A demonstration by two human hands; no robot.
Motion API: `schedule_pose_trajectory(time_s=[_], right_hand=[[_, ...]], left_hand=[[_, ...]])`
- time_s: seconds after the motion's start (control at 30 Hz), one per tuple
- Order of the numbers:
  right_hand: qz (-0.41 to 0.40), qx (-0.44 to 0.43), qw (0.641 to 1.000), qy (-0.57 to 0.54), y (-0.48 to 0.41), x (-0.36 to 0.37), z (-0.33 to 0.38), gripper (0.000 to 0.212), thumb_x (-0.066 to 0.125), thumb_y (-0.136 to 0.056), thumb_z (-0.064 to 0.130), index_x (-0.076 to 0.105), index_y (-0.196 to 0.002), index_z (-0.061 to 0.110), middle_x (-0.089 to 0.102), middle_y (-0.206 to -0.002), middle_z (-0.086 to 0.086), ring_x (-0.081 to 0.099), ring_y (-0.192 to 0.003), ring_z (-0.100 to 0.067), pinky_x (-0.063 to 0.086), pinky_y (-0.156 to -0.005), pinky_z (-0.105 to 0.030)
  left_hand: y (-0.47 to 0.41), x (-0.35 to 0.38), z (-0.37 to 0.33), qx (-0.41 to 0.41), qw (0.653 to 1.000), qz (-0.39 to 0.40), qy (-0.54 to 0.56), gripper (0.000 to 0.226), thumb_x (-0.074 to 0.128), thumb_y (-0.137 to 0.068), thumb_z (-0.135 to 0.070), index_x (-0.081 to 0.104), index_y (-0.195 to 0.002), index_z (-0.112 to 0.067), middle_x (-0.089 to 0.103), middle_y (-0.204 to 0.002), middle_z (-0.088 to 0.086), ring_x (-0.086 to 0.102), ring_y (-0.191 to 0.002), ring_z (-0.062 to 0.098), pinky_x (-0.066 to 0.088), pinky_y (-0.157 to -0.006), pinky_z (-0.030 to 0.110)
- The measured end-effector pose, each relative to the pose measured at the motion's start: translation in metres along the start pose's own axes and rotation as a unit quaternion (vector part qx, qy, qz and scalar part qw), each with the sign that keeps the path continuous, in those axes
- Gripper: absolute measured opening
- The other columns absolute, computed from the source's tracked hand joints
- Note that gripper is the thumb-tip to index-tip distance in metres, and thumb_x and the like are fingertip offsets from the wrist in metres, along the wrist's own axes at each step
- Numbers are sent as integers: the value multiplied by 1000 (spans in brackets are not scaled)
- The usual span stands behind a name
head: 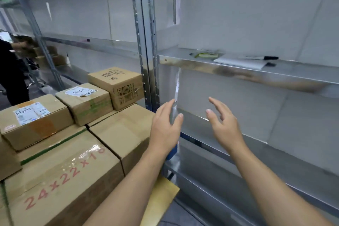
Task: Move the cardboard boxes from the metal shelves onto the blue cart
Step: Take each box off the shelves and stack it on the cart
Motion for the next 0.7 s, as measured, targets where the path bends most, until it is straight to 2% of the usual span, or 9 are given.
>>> schedule_pose_trajectory(time_s=[0.1, 0.27, 0.4, 0.47, 0.53, 0.63, 0.7], right_hand=[[-35, 28, 999, 9, 26, -53, -16, 36, 57, -99, 28, 58, -135, 27, 55, -139, 12, 46, -130, 1, 36, -114, -35], [-95, 66, 993, 34, 80, -151, -36, 46, 51, -90, 41, 59, -133, 29, 56, -136, 17, 47, -129, 3, 37, -113, -34], [-140, 99, 984, 48, 137, -241, -55, 38, 52, -92, 42, 51, -130, 48, 49, -132, 34, 44, -127, 10, 36, -114, -34], [-172, 116, 976, 63, 169, -287, -60, 36, 54, -96, 38, 50, -130, 49, 50, -133, 31, 45, -129, 6, 36, -115, -37], [-200, 132, 967, 82, 202, -330, -64, 37, 55, -99, 33, 52, -134, 42, 53, -136, 22, 46, -131, 0, 36, -115, -39], [-232, 144, 956, 105, 248, -385, -65, 40, 52, -94, 44, 54, -134, 41, 54, -137, 19, 48, -131, -2, 38, -114, -41], [-246, 153, 950, 118, 275, -417, -66, 40, 52, -95, 42, 54, -135, 38, 54, -137, 19, 47, -132, -2, 38, -114, -40]], left_hand=[[15, 40, -25, 13, 999, 40, 16, 51, 54, -98, -33, 41, -148, -30, 42, -151, -9, 34, -141, 8, 30, -118, 39], [59, 116, -77, 23, 994, 98, 50, 51, 55, -99, -31, 42, -148, -26, 41, -151, -6, 34, -141, 10, 27, -118, 34], [112, 184, -129, 64, 984, 159, 43, 51, 58, -97, -27, 46, -146, -20, 47, -147, -3, 39, -138, 16, 29, -116, 35], [140, 213, -156, 87, 977, 188, 44, 50, 56, -96, -29, 47, -145, -19, 49, -145, -3, 40, -136, 16, 29, -114, 33], [167, 238, -181, 98, 972, 206, 60, 49, 55, -97, -28, 47, -144, -19, 48, -147, -4, 39, -138, 15, 28, -115, 32], [209, 273, -218, 109, 963, 234, 78, 49, 55, -99, -25, 45, -146, -20, 44, -152, -6, 32, -144, 12, 23, -119, 34], [235, 294, -238, 114, 957, 251, 94, 49, 55, -99, -25, 44, -146, -21, 42, -153, -6, 30, -145, 11, 22, -119, 33]])
Point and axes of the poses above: each hand's wrist, its own y-axis away from the middle knuckle, its own x-axis out of the palm, z = x × y, the point moved 10 cm from there along -y, towards the middle knuckle
